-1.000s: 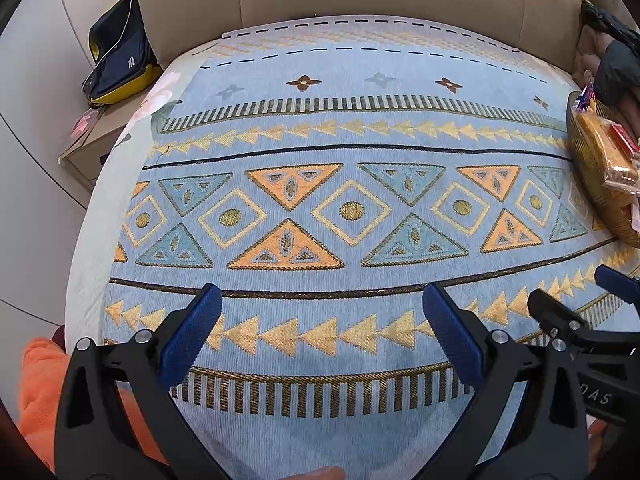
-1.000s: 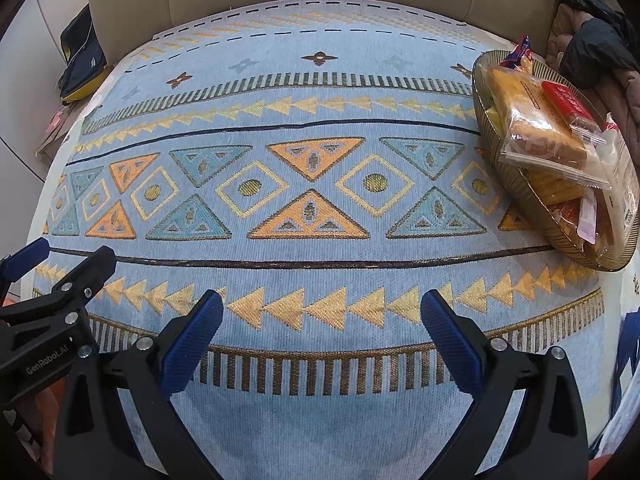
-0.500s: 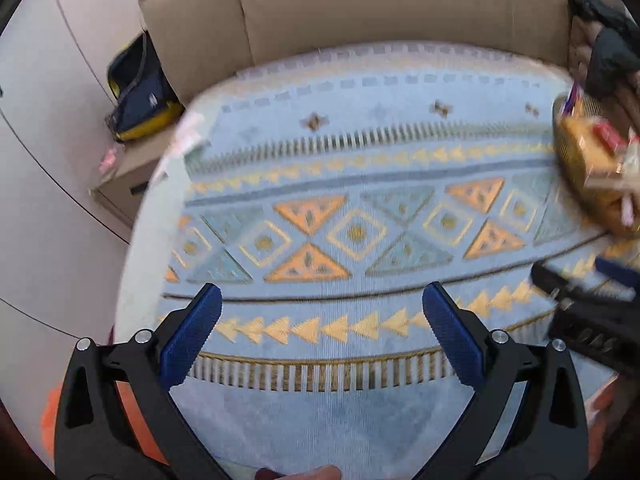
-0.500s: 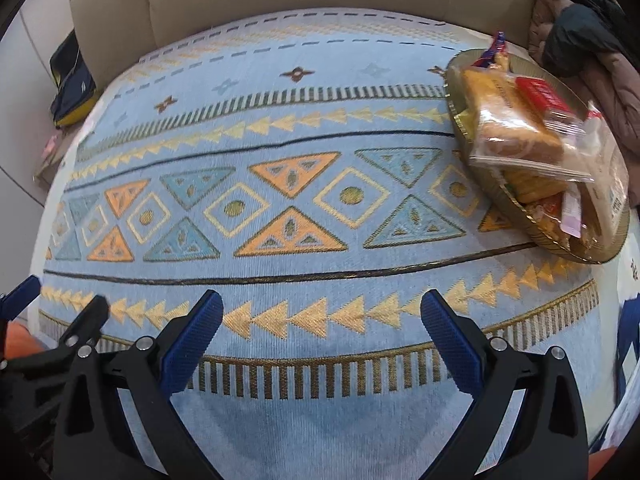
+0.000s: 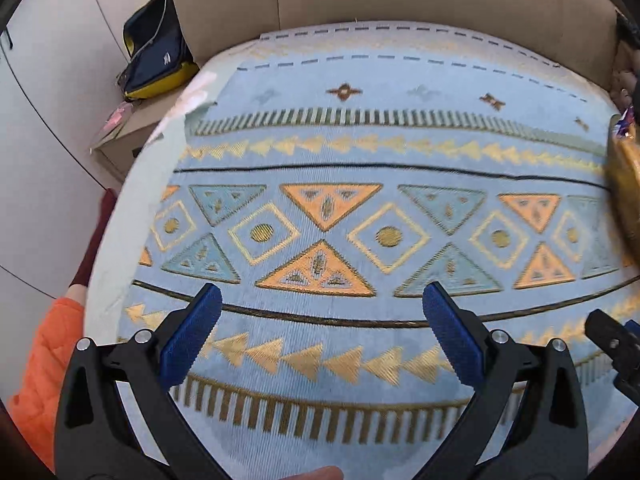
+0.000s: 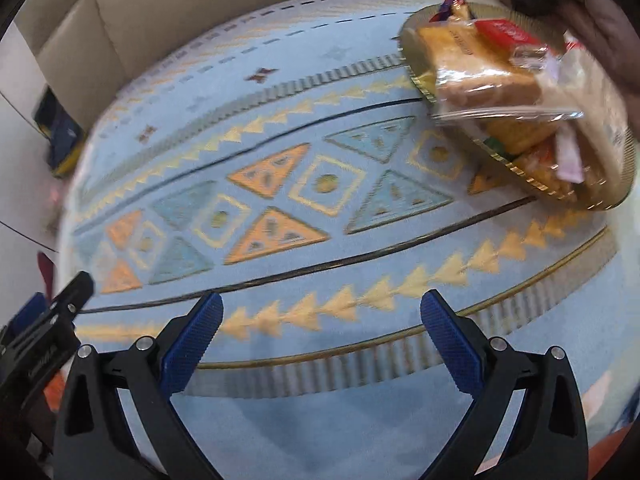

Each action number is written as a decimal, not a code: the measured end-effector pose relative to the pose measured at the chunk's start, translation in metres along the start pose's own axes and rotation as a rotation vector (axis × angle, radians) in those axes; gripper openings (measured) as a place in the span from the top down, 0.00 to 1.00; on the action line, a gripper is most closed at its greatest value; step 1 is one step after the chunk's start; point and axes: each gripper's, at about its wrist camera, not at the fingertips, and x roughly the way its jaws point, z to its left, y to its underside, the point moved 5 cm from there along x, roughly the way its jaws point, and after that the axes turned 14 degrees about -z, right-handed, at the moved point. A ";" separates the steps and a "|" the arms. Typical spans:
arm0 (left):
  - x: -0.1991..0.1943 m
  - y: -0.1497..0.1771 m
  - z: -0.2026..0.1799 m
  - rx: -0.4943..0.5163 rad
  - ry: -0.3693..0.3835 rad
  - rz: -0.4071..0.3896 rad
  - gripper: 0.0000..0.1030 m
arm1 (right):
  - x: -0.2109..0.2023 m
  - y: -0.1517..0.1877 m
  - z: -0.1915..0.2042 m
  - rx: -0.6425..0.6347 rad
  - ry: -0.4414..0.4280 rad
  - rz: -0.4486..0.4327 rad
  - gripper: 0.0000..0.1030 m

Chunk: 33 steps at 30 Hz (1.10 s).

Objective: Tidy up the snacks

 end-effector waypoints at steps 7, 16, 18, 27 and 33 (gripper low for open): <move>0.035 0.015 -0.008 -0.021 0.036 0.022 0.03 | 0.025 0.009 0.019 -0.122 0.043 0.015 0.05; 0.043 0.026 -0.008 -0.035 0.066 0.002 0.03 | 0.031 0.010 0.042 -0.256 0.063 -0.069 0.05; 0.047 0.023 -0.007 -0.045 0.077 0.007 0.03 | 0.032 0.005 0.048 -0.270 0.074 -0.086 0.05; 0.053 0.024 -0.004 -0.062 0.103 -0.074 0.03 | 0.076 0.005 0.060 -0.319 0.070 -0.051 0.05; 0.053 0.025 -0.005 -0.059 0.096 -0.096 0.03 | 0.072 0.012 0.045 -0.217 -0.036 -0.199 0.05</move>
